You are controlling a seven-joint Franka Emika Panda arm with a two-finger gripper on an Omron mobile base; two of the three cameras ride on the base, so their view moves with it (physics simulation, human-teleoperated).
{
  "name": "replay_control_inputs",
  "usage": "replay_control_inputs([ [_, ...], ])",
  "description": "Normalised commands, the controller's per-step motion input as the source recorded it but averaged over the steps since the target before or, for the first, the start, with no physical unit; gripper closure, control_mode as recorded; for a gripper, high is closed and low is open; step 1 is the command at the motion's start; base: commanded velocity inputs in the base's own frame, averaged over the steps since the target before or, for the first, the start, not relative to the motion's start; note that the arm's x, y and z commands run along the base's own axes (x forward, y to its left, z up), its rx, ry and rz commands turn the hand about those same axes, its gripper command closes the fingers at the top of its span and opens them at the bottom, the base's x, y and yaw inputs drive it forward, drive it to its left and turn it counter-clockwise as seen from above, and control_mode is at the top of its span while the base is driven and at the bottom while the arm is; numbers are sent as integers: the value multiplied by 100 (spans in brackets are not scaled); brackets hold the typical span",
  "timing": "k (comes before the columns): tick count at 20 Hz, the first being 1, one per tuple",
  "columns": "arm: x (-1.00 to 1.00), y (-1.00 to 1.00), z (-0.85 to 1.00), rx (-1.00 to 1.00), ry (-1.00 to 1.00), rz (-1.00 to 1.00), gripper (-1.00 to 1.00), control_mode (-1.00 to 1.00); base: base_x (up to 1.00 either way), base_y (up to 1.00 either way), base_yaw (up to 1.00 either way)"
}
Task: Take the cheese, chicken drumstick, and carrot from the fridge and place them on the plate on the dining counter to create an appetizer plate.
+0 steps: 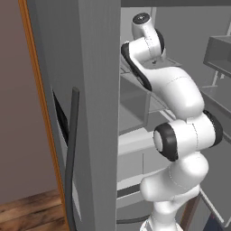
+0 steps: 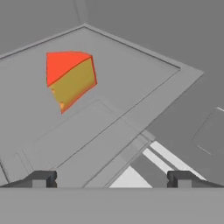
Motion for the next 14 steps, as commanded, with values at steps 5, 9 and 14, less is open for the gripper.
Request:
replay_control_inputs([
  [5, 39, -4, -20, 6, -1, -6, -100, -100, 0, 0, 0],
  [9, 42, -11, -28, 6, -20, 0, -100, -100, 0, 0, 0],
  [14, 37, -20, -30, 4, -31, 0, -100, -100, 0, 0, 0],
])
